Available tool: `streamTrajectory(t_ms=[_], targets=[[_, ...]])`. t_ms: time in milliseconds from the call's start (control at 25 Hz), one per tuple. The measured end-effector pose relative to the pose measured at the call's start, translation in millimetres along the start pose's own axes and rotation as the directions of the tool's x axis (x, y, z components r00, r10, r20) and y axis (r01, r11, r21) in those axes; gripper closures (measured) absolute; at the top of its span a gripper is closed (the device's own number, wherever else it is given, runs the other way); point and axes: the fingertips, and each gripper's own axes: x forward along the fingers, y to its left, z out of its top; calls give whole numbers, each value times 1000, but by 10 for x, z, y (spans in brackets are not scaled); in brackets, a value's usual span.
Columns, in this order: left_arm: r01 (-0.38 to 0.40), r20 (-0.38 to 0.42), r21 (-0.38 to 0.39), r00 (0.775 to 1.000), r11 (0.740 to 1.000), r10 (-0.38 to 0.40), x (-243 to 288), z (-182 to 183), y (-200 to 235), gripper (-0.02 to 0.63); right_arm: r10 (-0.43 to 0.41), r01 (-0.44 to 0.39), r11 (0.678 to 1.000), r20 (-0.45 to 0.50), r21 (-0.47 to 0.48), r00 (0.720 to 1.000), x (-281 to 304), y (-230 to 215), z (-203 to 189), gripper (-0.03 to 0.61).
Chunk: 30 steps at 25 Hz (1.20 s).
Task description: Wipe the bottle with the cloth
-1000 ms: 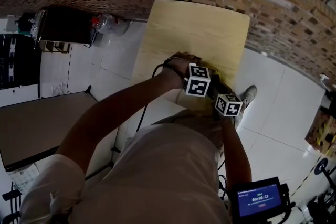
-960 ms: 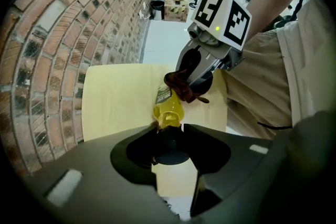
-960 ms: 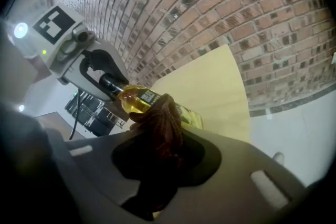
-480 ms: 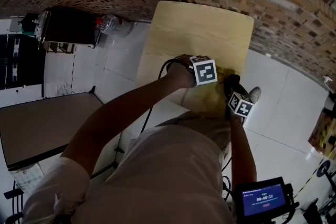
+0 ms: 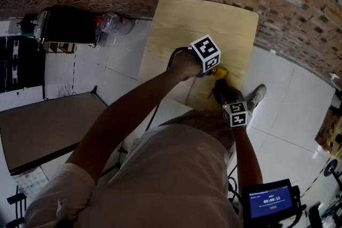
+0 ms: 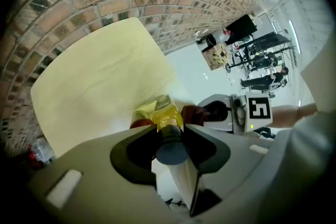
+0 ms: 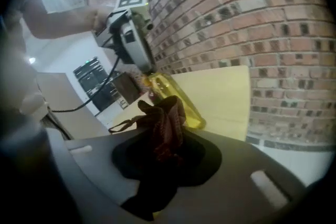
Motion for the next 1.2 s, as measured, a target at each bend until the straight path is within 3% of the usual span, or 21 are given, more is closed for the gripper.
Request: streamTrajectory(t_ms=[80, 160, 280, 440, 720, 800, 920, 960, 1040, 1200], targets=[[9, 5, -26, 1000, 1000, -9, 4, 7, -4, 436, 69, -70, 996, -9, -60, 998, 162, 268, 135, 491], [13, 11, -42, 1000, 999, -13, 7, 10, -10, 436, 106, -106, 994, -9, -35, 994, 306, 416, 242, 491], [13, 19, -46, 1000, 999, -13, 12, 21, -15, 436, 91, -94, 986, 26, 139, 995, 456, 342, 345, 491], [-2, 23, -24, 1000, 1000, 3, 22, 23, -6, 436, 41, -54, 923, 42, 382, 998, 515, 87, 293, 491], [-3, 31, 5, 1000, 1000, 2, 51, 3, -67, 436, -18, 4, 740, 14, 673, 1000, 491, -381, -82, 491], [0, 34, 8, 999, 1000, -1, 62, -8, -73, 436, -44, 24, 653, 7, 757, 999, 484, -518, -183, 491], [-14, 43, 22, 999, 1000, 13, 57, -13, -69, 436, -105, 26, 478, 27, 878, 994, 415, -707, -267, 491], [-27, 44, 32, 999, 999, 26, 52, -14, -65, 436, -125, 23, 437, 35, 899, 992, 379, -758, -282, 491], [-61, 36, 62, 998, 996, 59, 53, -25, -64, 436, -169, 24, 401, 48, 916, 984, 276, -860, -304, 491], [-124, 20, 128, 992, 984, 123, 71, -52, -103, 436, -263, 25, 395, 87, 918, 961, -14, -1109, -334, 491]])
